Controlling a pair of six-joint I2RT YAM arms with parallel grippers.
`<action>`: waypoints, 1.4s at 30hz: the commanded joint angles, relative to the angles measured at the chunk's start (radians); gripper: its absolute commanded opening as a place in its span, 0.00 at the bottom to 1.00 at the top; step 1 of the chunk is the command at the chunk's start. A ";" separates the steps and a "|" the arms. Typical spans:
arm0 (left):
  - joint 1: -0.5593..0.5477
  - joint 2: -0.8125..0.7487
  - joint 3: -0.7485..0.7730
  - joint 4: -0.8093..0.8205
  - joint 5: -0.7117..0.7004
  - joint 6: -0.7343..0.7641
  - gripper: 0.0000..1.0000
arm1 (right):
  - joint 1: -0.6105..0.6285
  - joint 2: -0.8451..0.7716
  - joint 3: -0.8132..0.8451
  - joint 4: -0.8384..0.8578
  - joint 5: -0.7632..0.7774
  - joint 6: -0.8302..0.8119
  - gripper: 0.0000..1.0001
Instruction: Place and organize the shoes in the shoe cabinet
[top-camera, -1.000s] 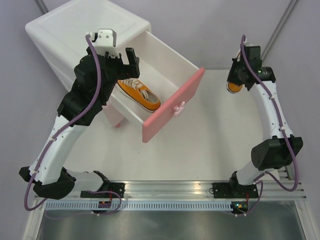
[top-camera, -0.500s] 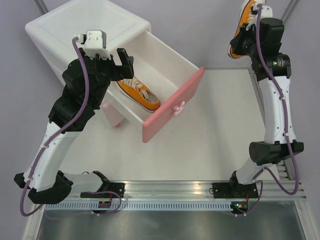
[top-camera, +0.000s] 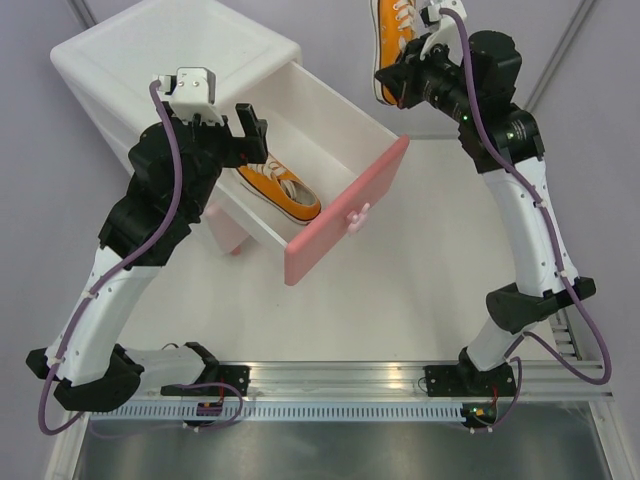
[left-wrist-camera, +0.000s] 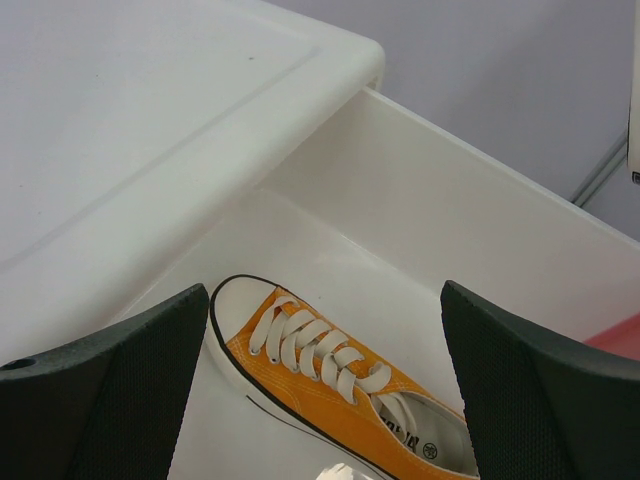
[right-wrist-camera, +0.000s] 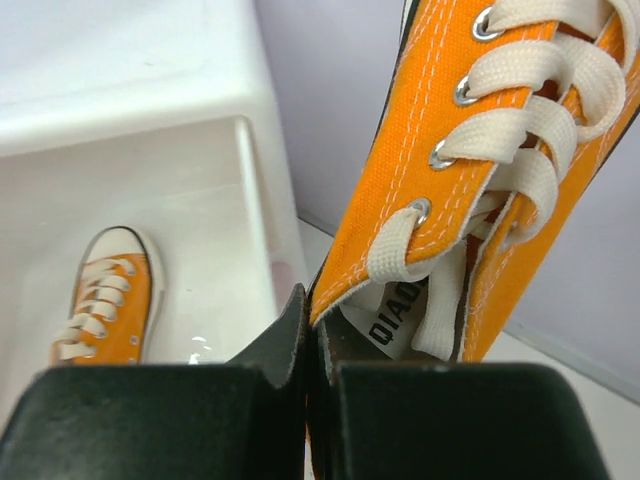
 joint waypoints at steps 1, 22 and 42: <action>0.003 -0.015 -0.002 0.028 -0.025 0.018 1.00 | 0.062 -0.010 0.092 0.194 -0.073 -0.045 0.01; 0.003 -0.021 -0.027 0.028 -0.051 -0.003 0.99 | 0.317 -0.002 0.004 -0.195 -0.188 -0.206 0.01; 0.003 -0.011 -0.005 0.028 -0.067 0.012 0.99 | 0.364 0.069 0.009 -0.341 -0.079 -0.368 0.01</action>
